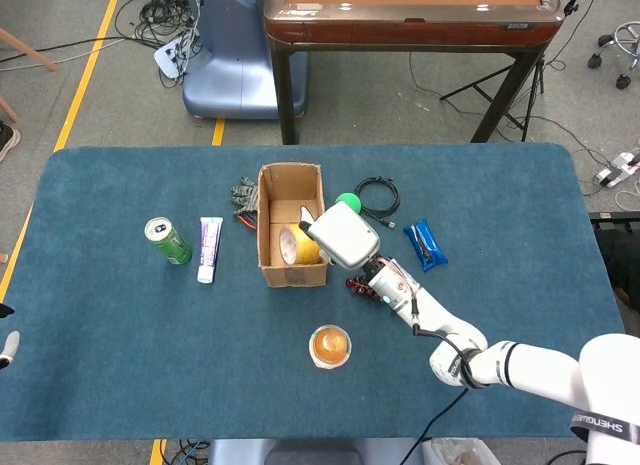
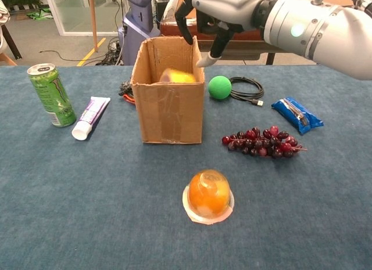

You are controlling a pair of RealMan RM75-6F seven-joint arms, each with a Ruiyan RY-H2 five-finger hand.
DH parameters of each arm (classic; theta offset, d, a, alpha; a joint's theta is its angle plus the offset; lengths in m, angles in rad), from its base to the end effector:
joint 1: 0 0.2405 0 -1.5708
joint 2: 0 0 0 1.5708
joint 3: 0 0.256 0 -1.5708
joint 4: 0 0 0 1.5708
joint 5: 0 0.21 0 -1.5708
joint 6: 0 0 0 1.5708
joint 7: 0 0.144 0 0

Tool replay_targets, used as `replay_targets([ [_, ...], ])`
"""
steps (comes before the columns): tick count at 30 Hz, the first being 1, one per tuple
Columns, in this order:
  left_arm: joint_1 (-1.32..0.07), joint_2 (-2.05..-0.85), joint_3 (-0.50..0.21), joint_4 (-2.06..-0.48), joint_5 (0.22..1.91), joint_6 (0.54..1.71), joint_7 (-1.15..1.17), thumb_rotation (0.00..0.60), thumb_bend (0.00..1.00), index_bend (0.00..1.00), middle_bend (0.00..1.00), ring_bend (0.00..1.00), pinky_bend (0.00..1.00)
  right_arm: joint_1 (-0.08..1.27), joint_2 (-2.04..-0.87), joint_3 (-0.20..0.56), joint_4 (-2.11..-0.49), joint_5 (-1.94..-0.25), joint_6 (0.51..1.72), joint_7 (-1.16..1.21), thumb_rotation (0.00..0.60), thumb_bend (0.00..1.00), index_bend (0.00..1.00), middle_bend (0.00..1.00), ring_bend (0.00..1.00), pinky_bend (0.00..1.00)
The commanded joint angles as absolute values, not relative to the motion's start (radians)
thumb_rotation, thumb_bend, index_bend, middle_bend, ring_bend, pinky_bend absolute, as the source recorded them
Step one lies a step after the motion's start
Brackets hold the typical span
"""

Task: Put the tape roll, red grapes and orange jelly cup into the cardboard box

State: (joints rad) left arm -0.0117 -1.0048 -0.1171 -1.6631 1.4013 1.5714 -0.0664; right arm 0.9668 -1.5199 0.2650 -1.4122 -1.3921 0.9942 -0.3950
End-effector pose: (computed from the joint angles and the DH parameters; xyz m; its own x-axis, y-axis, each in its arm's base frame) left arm -0.3218 0.1694 0.2173 0.3912 -0.1317 0.9108 0.9171 0.1381 -0.3739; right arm -0.0350 -0.3824 0.0167 0.5484 0.1684 0.8191 -0.5545 -0.6599 0.5070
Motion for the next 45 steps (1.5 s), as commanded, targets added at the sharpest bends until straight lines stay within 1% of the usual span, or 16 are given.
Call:
replay_targets([
  [1, -0.011, -1.003, -0.116, -1.663, 1.4, 1.569, -0.072, 0.6, 0.33, 0.42, 0.44, 0.34, 0.53, 0.965, -1.52, 0.264, -1.419, -1.394, 1.008, -0.416, 0.6, 0.0, 0.28, 1.0, 1.0, 1.0],
  [3, -0.011, -1.002, -0.116, -1.662, 1.399, 1.567, -0.07, 0.6, 0.33, 0.42, 0.44, 0.34, 0.53, 0.954, -1.512, 0.258, -1.431, -1.402, 1.03, -0.43, 0.6, 0.0, 0.2, 1.0, 0.99, 1.0],
  [5, -0.013, -1.003, -0.115, -1.662, 1.402, 1.567, -0.065, 0.6, 0.33, 0.42, 0.44, 0.34, 0.53, 0.933, -1.488, 0.252, -1.457, -1.404, 1.057, -0.45, 0.6, 0.0, 0.19, 1.0, 0.96, 1.0],
  [7, -0.013, -1.004, -0.115, -1.663, 1.403, 1.567, -0.061, 0.6, 0.33, 0.42, 0.44, 0.34, 0.53, 0.906, -1.453, 0.247, -1.5, -1.399, 1.084, -0.473, 0.6, 0.0, 0.23, 1.0, 0.9, 1.0],
  [9, -0.014, -1.005, -0.115, -1.662, 1.399, 1.565, -0.059, 0.6, 0.33, 0.42, 0.44, 0.34, 0.53, 0.877, -1.418, 0.237, -1.544, -1.395, 1.107, -0.492, 0.6, 0.0, 0.33, 0.99, 0.84, 0.99],
  [11, -0.014, -1.007, -0.119, -1.66, 1.389, 1.562, -0.056, 0.6, 0.33, 0.42, 0.44, 0.34, 0.53, 0.841, -1.376, 0.214, -1.594, -1.396, 1.13, -0.51, 0.6, 0.0, 0.44, 0.92, 0.77, 0.98],
  [14, -0.015, -1.008, -0.123, -1.659, 1.381, 1.562, -0.053, 0.6, 0.33, 0.42, 0.44, 0.34, 0.53, 0.787, -1.321, 0.169, -1.643, -1.403, 1.153, -0.525, 0.6, 0.0, 0.45, 0.81, 0.68, 0.96],
  [16, -0.014, -1.01, -0.123, -1.658, 1.38, 1.565, -0.05, 0.6, 0.33, 0.42, 0.44, 0.34, 0.53, 0.752, -1.297, 0.138, -1.659, -1.405, 1.166, -0.521, 0.6, 0.0, 0.45, 0.74, 0.63, 0.92],
  [19, -0.015, -1.011, -0.124, -1.657, 1.376, 1.564, -0.042, 0.6, 0.33, 0.42, 0.44, 0.34, 0.53, 0.708, -1.282, 0.099, -1.658, -1.407, 1.176, -0.493, 0.6, 0.0, 0.45, 0.64, 0.55, 0.81],
  [21, -0.014, -1.012, -0.124, -1.658, 1.377, 1.566, -0.038, 0.6, 0.33, 0.42, 0.44, 0.34, 0.53, 0.687, -1.276, 0.074, -1.652, -1.406, 1.168, -0.479, 0.6, 0.0, 0.45, 0.56, 0.49, 0.67],
  [23, -0.012, -1.012, -0.125, -1.66, 1.378, 1.571, -0.035, 0.6, 0.33, 0.42, 0.44, 0.34, 0.53, 0.668, -1.272, 0.049, -1.647, -1.409, 1.159, -0.464, 0.6, 0.0, 0.45, 0.46, 0.4, 0.5],
  [26, -0.01, -1.011, -0.125, -1.662, 1.376, 1.576, -0.033, 0.6, 0.33, 0.42, 0.44, 0.34, 0.53, 0.644, -1.274, 0.023, -1.637, -1.415, 1.149, -0.426, 0.6, 0.0, 0.39, 0.35, 0.28, 0.36],
  [28, -0.008, -1.009, -0.127, -1.663, 1.372, 1.577, -0.037, 0.6, 0.33, 0.42, 0.44, 0.34, 0.53, 0.631, -1.276, 0.011, -1.636, -1.414, 1.139, -0.408, 0.6, 0.0, 0.34, 0.3, 0.23, 0.32],
  [34, -0.003, -0.999, -0.133, -1.667, 1.36, 1.579, -0.047, 0.6, 0.33, 0.42, 0.44, 0.34, 0.53, 0.607, -1.292, -0.025, -1.633, -1.408, 1.102, -0.443, 0.6, 0.0, 0.25, 0.22, 0.16, 0.3],
  [38, -0.001, -0.996, -0.135, -1.668, 1.359, 1.582, -0.051, 0.6, 0.33, 0.42, 0.44, 0.34, 0.53, 0.601, -1.331, -0.028, -1.594, -1.384, 1.072, -0.456, 0.6, 0.0, 0.15, 0.19, 0.13, 0.29],
  [45, 0.0, -0.994, -0.136, -1.669, 1.356, 1.579, -0.056, 0.6, 0.33, 0.42, 0.44, 0.34, 0.53, 0.608, -1.415, -0.007, -1.485, -1.357, 1.031, -0.455, 0.6, 0.0, 0.13, 0.14, 0.09, 0.28],
])
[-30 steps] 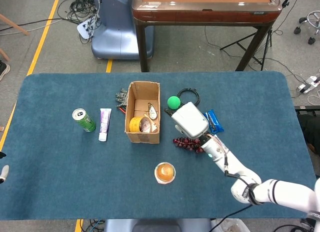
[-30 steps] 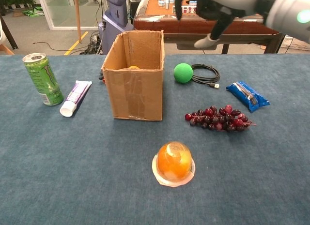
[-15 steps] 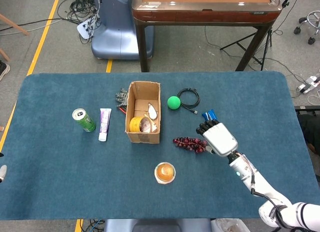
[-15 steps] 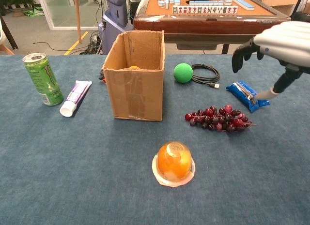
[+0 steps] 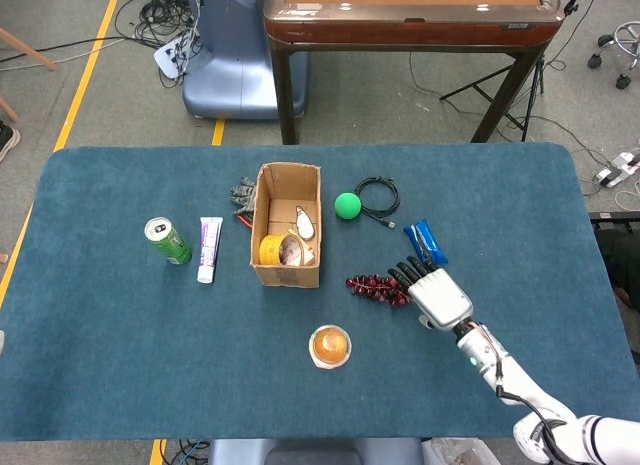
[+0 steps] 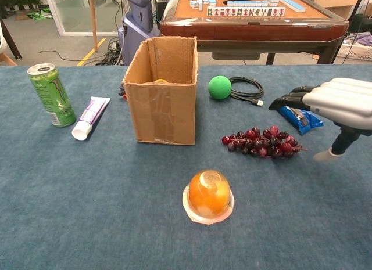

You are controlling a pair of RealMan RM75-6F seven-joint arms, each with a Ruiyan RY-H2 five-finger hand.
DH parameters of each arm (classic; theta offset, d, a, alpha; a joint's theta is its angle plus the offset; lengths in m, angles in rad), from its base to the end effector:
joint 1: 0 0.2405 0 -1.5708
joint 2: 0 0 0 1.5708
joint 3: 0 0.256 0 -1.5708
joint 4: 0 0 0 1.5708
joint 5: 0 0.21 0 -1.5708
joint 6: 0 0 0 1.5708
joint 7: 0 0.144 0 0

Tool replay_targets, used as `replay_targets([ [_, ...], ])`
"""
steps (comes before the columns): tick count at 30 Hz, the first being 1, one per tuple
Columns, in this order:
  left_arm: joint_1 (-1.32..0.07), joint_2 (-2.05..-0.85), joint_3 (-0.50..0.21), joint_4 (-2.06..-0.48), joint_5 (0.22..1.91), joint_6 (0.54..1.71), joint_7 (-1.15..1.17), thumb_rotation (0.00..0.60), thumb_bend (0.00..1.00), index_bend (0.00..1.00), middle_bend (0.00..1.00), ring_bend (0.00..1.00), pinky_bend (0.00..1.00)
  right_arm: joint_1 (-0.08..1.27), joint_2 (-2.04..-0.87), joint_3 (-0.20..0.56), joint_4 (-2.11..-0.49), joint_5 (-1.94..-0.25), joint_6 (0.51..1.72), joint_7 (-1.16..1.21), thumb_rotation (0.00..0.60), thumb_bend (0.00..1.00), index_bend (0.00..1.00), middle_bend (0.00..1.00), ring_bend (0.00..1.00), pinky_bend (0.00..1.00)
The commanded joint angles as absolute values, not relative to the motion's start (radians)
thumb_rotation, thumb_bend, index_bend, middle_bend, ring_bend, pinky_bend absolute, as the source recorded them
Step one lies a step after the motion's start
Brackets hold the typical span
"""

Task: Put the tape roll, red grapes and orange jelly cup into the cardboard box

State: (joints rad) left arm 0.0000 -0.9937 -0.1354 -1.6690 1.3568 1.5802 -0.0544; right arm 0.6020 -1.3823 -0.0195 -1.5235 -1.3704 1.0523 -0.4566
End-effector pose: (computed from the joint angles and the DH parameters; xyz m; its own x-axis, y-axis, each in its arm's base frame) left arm -0.3264 0.1679 0.2266 0.4082 -0.1540 0.8998 0.9060 0.1894 -0.3786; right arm -0.2154 -0.2901 0.0184 0.7287 -0.1526 0.6676 -0.6414 -0.4938 0.5872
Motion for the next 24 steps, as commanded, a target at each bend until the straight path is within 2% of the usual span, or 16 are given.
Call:
replay_targets([
  [1, -0.001, -0.993, -0.137, -1.668, 1.355, 1.578, -0.058, 0.6, 0.33, 0.42, 0.44, 0.34, 0.53, 0.611, -1.423, -0.003, -1.475, -1.354, 1.023, -0.453, 0.6, 0.0, 0.12, 0.14, 0.09, 0.28],
  [11, -0.004, -0.988, -0.144, -1.655, 1.332, 1.556, -0.087, 0.6, 0.33, 0.42, 0.44, 0.34, 0.53, 0.645, -1.485, 0.025, -1.394, -1.313, 0.937, -0.436, 0.6, 0.0, 0.12, 0.14, 0.09, 0.28],
  [13, -0.004, -0.989, -0.142, -1.655, 1.334, 1.555, -0.083, 0.6, 0.33, 0.42, 0.44, 0.34, 0.53, 0.649, -1.494, 0.031, -1.382, -1.306, 0.926, -0.432, 0.6, 0.05, 0.12, 0.15, 0.09, 0.28],
  [17, -0.005, -0.99, -0.142, -1.654, 1.334, 1.553, -0.083, 0.6, 0.33, 0.42, 0.44, 0.34, 0.53, 0.658, -1.51, 0.036, -1.362, -1.303, 0.911, -0.425, 0.6, 0.23, 0.12, 0.18, 0.09, 0.28],
  [24, -0.003, -0.986, -0.143, -1.662, 1.34, 1.559, -0.089, 0.6, 0.33, 0.42, 0.44, 0.34, 0.53, 0.671, -1.541, 0.04, -1.331, -1.321, 0.907, -0.421, 0.6, 0.31, 0.19, 0.25, 0.14, 0.28],
])
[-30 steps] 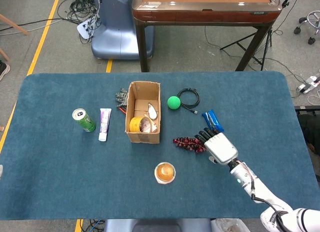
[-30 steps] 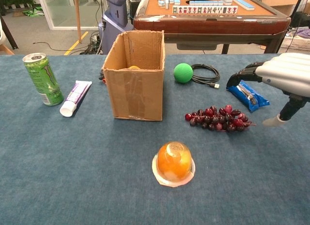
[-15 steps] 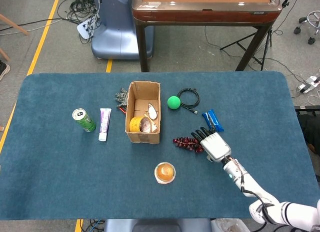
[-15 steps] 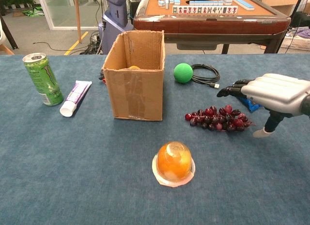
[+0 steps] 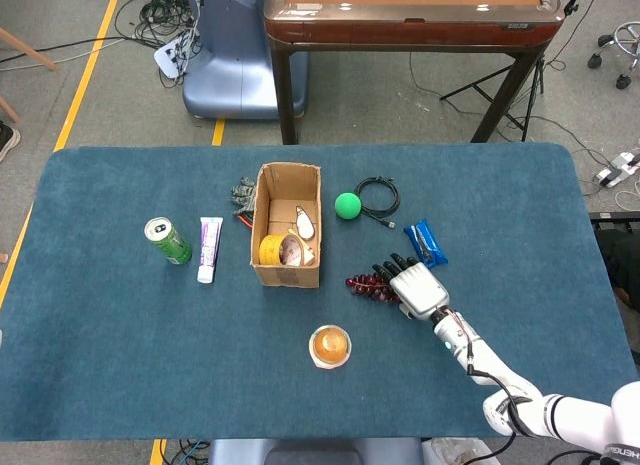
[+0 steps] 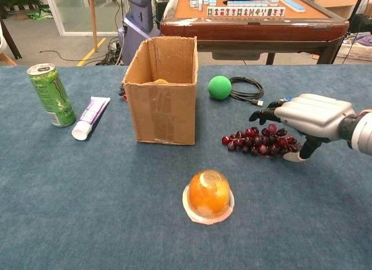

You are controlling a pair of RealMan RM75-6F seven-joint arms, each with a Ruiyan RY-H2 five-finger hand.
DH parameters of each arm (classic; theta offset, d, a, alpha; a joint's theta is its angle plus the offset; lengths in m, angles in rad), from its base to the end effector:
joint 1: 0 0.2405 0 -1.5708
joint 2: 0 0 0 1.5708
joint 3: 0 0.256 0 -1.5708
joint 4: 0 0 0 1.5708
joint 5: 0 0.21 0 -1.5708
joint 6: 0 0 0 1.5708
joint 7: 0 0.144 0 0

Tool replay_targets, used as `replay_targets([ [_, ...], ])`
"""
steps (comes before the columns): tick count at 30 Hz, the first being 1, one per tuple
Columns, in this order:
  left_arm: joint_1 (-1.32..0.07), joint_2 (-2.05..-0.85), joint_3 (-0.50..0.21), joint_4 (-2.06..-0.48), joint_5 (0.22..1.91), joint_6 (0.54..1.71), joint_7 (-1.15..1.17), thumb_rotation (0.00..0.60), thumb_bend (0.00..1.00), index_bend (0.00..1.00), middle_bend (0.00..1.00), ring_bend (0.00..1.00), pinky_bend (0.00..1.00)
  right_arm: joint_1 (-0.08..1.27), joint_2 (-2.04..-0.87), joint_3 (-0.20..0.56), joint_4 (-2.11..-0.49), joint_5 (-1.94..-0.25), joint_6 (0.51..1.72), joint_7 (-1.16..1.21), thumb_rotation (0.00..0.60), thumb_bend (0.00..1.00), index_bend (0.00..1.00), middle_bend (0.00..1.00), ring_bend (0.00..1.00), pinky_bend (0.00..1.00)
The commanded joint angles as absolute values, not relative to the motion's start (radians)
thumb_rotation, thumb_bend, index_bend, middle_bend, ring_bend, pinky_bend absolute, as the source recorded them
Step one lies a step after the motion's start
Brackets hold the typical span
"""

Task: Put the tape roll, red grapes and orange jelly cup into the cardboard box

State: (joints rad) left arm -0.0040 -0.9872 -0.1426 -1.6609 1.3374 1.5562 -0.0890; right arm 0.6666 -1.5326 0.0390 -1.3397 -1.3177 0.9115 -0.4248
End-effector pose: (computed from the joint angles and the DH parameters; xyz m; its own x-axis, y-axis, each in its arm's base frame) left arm -0.3306 0.1704 0.2290 0.3861 -0.1477 0.9106 0.9132 0.2007 -0.3546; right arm -0.2099 -0.3193 -0.0251 0.7299 -0.2121 0.6498 -0.6509 -0.5063 0.5658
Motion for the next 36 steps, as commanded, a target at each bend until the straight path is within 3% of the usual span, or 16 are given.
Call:
replay_targets([
  [1, -0.003, -0.986, -0.143, -1.662, 1.34, 1.56, -0.089, 0.6, 0.33, 0.42, 0.44, 0.34, 0.53, 0.672, -1.545, 0.04, -1.326, -1.323, 0.906, -0.42, 0.6, 0.32, 0.2, 0.27, 0.16, 0.3],
  [8, 0.0, -0.982, -0.145, -1.661, 1.335, 1.561, -0.092, 0.6, 0.33, 0.42, 0.44, 0.34, 0.53, 0.678, -1.571, 0.044, -1.289, -1.333, 0.903, -0.398, 0.6, 0.35, 0.31, 0.36, 0.25, 0.41],
  [20, -0.003, -0.983, -0.146, -1.658, 1.33, 1.554, -0.088, 0.6, 0.33, 0.42, 0.44, 0.34, 0.53, 0.663, -1.611, 0.034, -1.198, -1.446, 1.001, -0.279, 0.6, 0.38, 0.56, 0.62, 0.53, 0.59],
  [36, 0.001, -0.982, -0.152, -1.659, 1.321, 1.562, -0.085, 0.6, 0.33, 0.43, 0.44, 0.34, 0.53, 0.635, -1.484, 0.077, -1.316, -1.514, 1.145, -0.261, 0.6, 0.41, 0.65, 0.7, 0.6, 0.64],
])
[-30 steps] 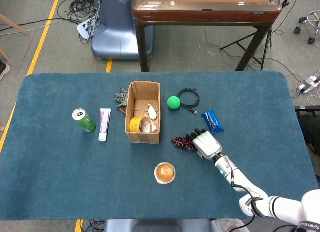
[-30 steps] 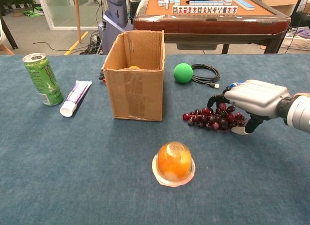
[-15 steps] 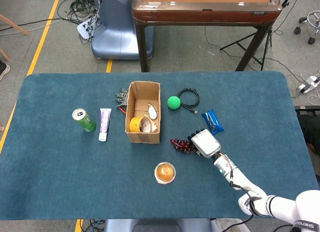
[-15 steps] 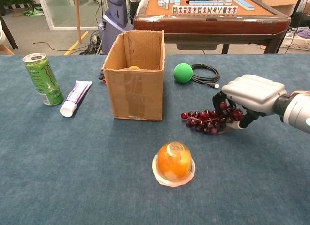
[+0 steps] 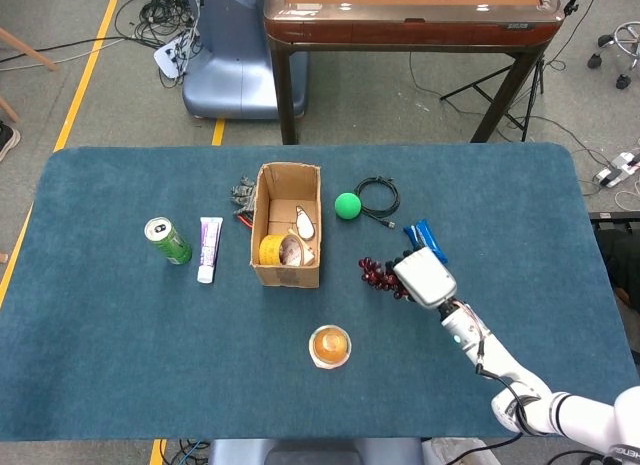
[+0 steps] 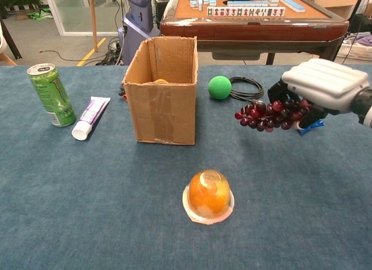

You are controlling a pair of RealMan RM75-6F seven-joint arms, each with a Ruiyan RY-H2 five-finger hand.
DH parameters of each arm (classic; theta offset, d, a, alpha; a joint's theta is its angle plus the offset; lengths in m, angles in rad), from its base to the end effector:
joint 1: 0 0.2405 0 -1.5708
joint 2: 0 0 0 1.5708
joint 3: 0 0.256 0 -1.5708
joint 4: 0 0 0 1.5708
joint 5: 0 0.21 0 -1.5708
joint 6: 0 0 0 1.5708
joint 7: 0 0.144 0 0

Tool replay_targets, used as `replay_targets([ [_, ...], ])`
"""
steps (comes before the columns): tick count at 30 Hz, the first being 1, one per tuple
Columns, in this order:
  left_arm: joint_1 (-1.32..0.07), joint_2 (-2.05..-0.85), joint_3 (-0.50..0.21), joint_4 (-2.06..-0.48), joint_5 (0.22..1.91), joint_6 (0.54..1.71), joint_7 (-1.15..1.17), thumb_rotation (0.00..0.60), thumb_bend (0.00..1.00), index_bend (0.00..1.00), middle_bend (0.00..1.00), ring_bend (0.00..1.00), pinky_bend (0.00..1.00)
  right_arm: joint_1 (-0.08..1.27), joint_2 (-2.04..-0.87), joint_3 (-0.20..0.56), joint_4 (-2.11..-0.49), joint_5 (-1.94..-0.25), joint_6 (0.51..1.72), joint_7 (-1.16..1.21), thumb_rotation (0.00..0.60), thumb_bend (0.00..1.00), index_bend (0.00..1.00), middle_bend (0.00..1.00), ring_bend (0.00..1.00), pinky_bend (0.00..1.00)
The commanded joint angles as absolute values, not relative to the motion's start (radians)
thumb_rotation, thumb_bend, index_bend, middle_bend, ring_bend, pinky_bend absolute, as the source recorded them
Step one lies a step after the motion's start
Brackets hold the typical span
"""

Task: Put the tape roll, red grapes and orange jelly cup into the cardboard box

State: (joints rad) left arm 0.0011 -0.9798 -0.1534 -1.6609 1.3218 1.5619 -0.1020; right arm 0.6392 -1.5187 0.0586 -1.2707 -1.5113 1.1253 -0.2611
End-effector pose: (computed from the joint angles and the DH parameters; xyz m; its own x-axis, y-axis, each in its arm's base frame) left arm -0.3321 0.1702 0.2346 0.3816 -0.1659 0.9093 0.9139 0.2154 -0.3442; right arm -0.1997 -0.3286 0.0092 0.6478 0.0012 0.7618 -0.6528 -0.5147 0.5559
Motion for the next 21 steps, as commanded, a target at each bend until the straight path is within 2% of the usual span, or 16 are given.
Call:
replay_targets([
  [1, 0.0, -0.981, -0.151, -1.66, 1.322, 1.56, -0.086, 0.6, 0.33, 0.43, 0.44, 0.34, 0.53, 0.634, -1.472, 0.082, -1.329, -1.516, 1.152, -0.263, 0.6, 0.41, 0.65, 0.7, 0.6, 0.64],
  [13, -0.002, -0.983, -0.147, -1.661, 1.329, 1.557, -0.072, 0.6, 0.33, 0.43, 0.44, 0.34, 0.53, 0.666, -1.345, 0.189, -1.489, -1.509, 1.199, -0.323, 0.6, 0.41, 0.65, 0.7, 0.6, 0.64],
  [21, -0.004, -0.983, -0.142, -1.665, 1.331, 1.552, -0.055, 0.6, 0.33, 0.43, 0.44, 0.34, 0.53, 0.75, -1.344, 0.272, -1.528, -1.445, 1.129, -0.424, 0.6, 0.41, 0.65, 0.7, 0.6, 0.64],
])
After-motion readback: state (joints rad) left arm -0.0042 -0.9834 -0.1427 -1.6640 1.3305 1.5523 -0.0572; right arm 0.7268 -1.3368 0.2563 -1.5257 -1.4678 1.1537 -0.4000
